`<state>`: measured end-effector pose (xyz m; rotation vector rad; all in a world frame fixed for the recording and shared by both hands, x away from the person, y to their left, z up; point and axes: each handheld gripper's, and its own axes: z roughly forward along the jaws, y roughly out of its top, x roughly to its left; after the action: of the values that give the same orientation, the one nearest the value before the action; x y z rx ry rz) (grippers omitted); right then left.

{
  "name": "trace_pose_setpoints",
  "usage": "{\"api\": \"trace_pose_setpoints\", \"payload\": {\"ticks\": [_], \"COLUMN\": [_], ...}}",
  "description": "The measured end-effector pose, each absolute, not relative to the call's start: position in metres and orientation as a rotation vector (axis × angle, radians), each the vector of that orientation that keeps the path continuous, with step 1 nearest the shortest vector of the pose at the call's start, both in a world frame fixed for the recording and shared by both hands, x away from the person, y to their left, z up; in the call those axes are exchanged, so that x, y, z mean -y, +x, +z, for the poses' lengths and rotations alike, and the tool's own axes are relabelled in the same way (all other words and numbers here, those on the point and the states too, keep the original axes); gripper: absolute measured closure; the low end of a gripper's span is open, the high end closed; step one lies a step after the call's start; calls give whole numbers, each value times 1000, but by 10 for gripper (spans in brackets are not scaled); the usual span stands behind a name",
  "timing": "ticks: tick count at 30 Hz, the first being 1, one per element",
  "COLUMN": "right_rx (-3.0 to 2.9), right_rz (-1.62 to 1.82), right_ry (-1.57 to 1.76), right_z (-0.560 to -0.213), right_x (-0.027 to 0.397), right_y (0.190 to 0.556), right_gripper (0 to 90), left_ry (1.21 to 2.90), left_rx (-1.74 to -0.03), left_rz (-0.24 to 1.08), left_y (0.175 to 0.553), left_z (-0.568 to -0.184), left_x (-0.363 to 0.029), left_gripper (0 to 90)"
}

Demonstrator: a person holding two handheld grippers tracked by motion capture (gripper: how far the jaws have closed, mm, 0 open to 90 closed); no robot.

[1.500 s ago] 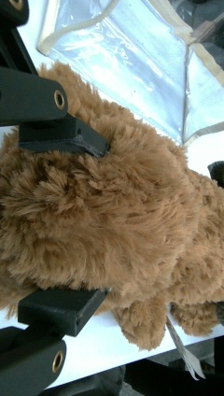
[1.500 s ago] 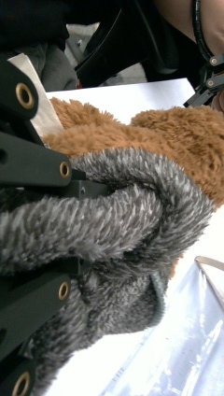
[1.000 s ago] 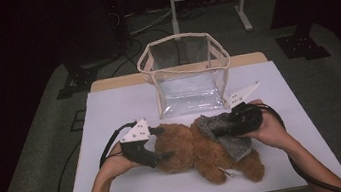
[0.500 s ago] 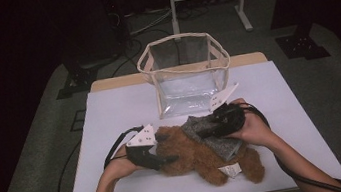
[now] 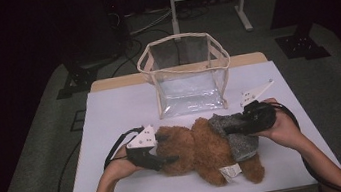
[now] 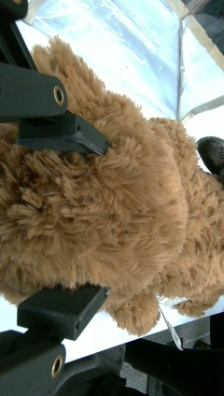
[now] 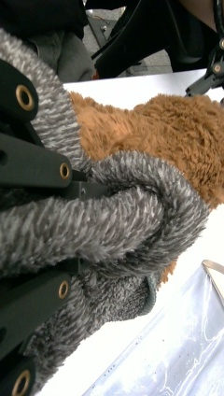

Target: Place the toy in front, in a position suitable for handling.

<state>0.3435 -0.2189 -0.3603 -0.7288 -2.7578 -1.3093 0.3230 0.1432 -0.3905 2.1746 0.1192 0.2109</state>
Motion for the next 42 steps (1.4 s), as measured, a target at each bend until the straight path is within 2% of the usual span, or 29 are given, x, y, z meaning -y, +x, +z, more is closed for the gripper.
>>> {"api": "trace_pose_setpoints", "payload": {"ticks": [10,15,20,31,34,36,38,42], "right_rx": [2774,2772,2779,2814,2813,2813,2811,2770], "right_rz": [-1288,-1281,-1290,-1233,-1230,-1231,-1241,-1335], "right_ry": [-571,-652,-704,-530,-586,-695,-718,-798], "right_z": [-362,-362,-359,-362,-363,-366,-366,-367], "right_x": [156,183,208,133,146,178,186,228], "right_y": [364,367,349,373,378,375,373,346], "right_gripper": [744,744,745,745,745,745,745,745], "left_ry": [2182,2180,2191,2202,2200,2203,2202,2203], "left_rx": [-120,-113,-97,-97,-93,-89,-88,-106], "left_rz": [225,222,226,236,230,235,242,252], "left_y": [322,322,321,320,320,319,319,320], "left_z": [-390,-390,-389,-390,-390,-390,-390,-389], "left_x": [-144,-144,-143,-144,-144,-144,-143,-142], "left_gripper": [349,349,350,350,351,351,351,356]}}
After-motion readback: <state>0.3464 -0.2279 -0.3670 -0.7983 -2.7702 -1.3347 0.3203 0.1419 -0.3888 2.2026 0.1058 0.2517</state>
